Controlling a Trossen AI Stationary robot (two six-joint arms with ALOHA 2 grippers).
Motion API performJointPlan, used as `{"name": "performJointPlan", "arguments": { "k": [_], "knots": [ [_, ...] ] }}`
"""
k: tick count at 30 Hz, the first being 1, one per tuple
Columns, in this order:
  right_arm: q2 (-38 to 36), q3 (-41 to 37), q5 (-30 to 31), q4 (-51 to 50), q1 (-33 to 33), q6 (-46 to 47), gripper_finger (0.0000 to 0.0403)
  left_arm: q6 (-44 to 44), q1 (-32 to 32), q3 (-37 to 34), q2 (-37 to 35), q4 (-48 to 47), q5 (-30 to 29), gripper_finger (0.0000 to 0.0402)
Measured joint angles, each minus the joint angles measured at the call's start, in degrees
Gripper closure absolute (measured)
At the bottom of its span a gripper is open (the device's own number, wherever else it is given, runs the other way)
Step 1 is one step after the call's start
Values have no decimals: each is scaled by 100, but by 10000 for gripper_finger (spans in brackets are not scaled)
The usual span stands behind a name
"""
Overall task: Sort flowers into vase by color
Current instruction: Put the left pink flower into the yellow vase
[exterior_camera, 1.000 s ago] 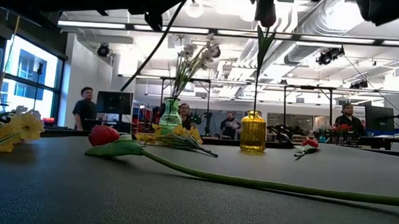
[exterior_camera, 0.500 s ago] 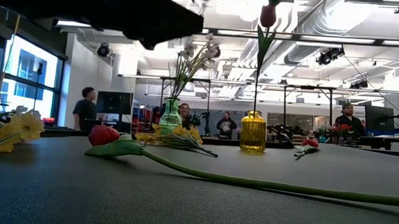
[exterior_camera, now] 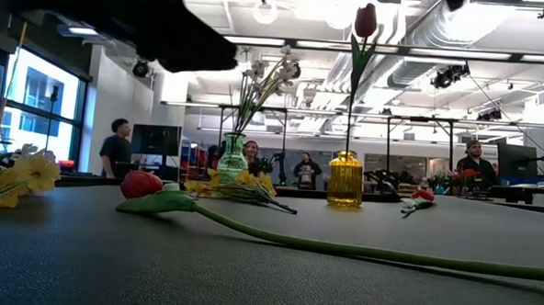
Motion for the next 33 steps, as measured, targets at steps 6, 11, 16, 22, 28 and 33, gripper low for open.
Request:
{"name": "performJointPlan", "arguments": {
  "k": [6, 11, 16, 22, 28, 33],
  "knots": [
    [-1257, 0, 36, -1694, -580, 715, 402, -111, 0, -840, -374, 1308, -82, 167],
    [-1847, 0, -205, -1500, -1710, -165, 403, -312, 8, -1148, -406, 1848, -259, 167],
    [-1870, 0, -2100, -767, -3233, -1091, 403, -351, 13, -1155, -405, 1975, -285, 167],
    [-1388, 0, -4106, -399, -4748, -1346, 403, -351, 13, -1151, -405, 2043, -284, 167],
    [-920, 0, -5029, -252, -5376, -1450, 403, -351, 13, -1151, -405, 2041, -284, 167],
    [-671, 0, -5181, -269, -5503, -1533, 403, -353, 13, -1151, -405, 2039, -281, 167]
  ]
}}
